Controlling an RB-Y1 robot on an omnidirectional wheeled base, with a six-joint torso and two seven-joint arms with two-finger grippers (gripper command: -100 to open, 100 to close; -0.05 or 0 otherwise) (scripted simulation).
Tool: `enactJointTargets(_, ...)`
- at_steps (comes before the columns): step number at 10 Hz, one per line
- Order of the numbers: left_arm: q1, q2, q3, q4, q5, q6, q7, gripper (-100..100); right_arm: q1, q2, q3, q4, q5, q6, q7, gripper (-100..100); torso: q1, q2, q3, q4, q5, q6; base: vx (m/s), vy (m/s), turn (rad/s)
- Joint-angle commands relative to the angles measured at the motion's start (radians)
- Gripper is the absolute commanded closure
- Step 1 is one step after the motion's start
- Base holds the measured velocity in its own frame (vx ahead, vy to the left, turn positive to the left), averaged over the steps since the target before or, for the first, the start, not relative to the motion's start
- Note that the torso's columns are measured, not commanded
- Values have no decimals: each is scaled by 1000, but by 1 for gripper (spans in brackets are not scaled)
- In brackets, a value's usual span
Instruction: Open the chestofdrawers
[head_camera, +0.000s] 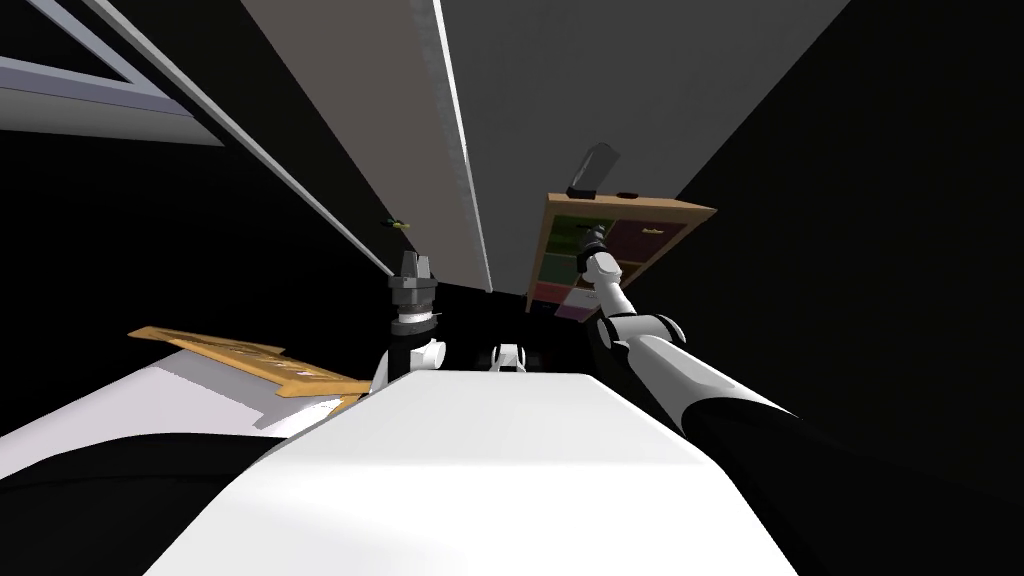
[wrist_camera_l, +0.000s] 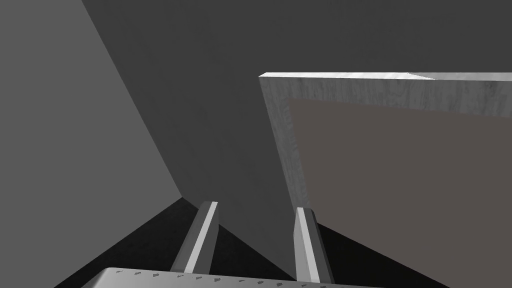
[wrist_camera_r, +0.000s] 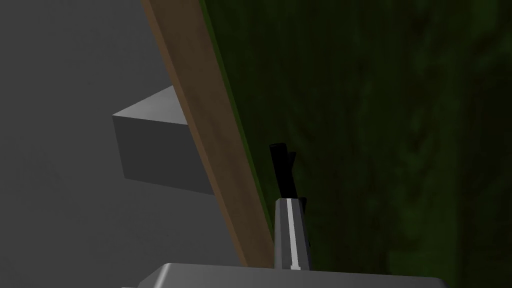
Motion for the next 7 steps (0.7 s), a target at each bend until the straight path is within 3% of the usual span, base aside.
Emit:
enactJointTargets(1, 0, 0, 0, 0, 0, 0, 0, 0, -6, -2, 1, 6, -1, -9, -3, 100, 0, -3, -2, -1, 0, 0, -191, 54, -33)
enactJointTargets(3, 0, 0, 0, 0, 0, 0, 0, 0, -6, -2, 0, 7, 1, -10, -4, 100, -1, -8, -5, -3, 0, 0, -137, 46, -21)
enactJointTargets(4, 0, 0, 0, 0, 0, 0, 0, 0, 0, 2, -1, 3, 6, -7, -6, -100, -3, -13, -8, -4, -1, 0, 104, -18, 32)
enactJointTargets(7, 1, 0, 0, 0, 0, 0, 0, 0, 10, 9, -2, -3, 12, 0, -6, -100, -5, -14, -9, -5, -2, 0, 168, -59, 33)
